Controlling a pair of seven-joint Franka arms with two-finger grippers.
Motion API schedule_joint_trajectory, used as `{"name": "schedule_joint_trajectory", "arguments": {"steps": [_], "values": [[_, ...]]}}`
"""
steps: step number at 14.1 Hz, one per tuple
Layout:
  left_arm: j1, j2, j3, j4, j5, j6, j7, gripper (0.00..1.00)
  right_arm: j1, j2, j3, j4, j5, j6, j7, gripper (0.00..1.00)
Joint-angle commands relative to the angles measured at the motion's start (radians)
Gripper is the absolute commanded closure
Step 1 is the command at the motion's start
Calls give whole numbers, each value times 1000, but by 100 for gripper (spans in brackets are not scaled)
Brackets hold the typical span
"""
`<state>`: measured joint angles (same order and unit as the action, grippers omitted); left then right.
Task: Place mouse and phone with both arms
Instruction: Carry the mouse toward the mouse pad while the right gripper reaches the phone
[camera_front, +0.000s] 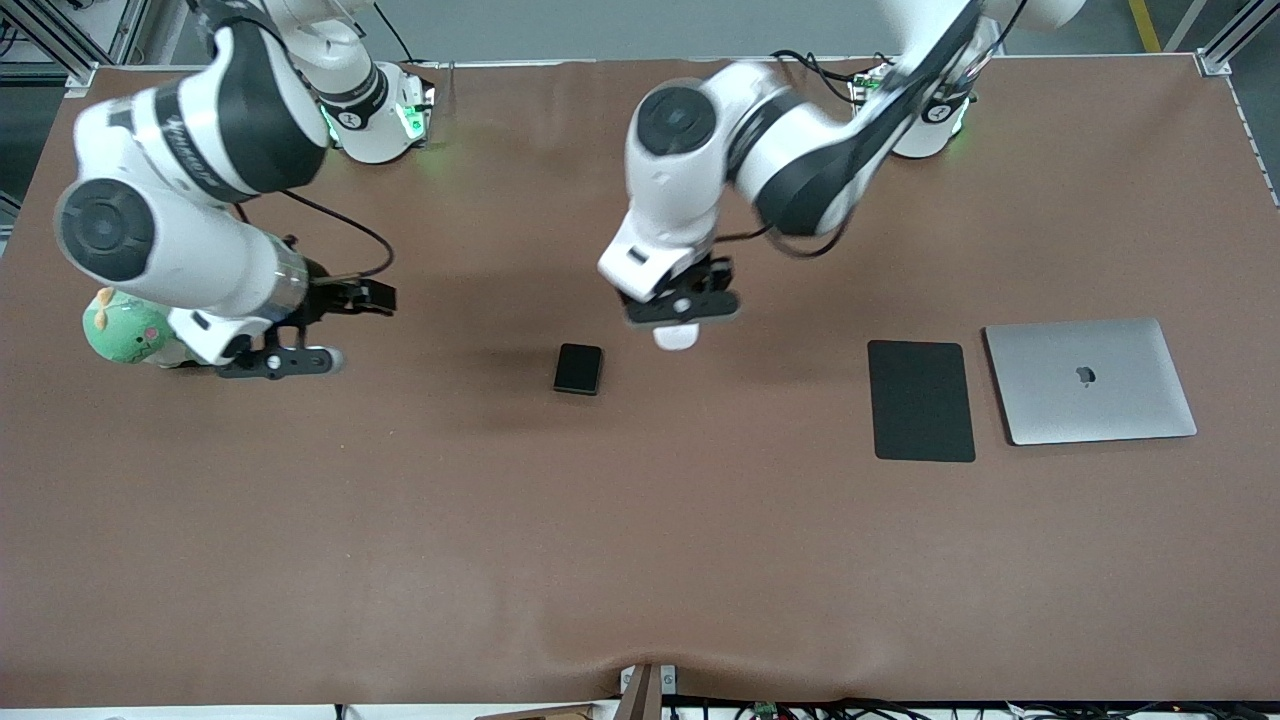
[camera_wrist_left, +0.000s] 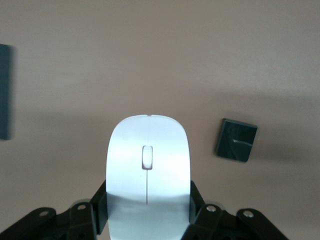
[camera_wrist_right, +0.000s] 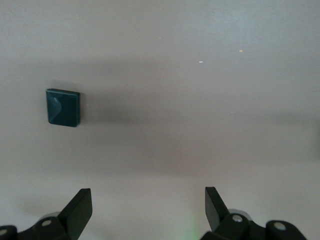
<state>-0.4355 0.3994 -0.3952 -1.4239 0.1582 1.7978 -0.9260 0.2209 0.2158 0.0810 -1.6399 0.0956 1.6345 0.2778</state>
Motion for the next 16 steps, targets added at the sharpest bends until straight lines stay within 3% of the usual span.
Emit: {"name": "schedule_joint_trajectory", "arguments": {"steps": [1, 5, 7, 12, 16], "values": [[151, -167, -4, -107, -94, -90, 135, 62, 0, 46, 69, 8, 4, 56, 121, 0], [375, -333, -4, -272, -134, -94, 336, 62, 3, 118, 153, 9, 4, 178, 260, 0], [452, -340, -4, -286, -141, -94, 390, 62, 9, 157, 184, 8, 3, 243, 306, 0], [581, -340, 10, -283, -150, -92, 524, 62, 64, 260, 187, 9, -7, 353, 362, 0], [468, -340, 249, -285, -172, -92, 660, 62, 107, 338, 186, 8, -14, 473, 406, 0]]}}
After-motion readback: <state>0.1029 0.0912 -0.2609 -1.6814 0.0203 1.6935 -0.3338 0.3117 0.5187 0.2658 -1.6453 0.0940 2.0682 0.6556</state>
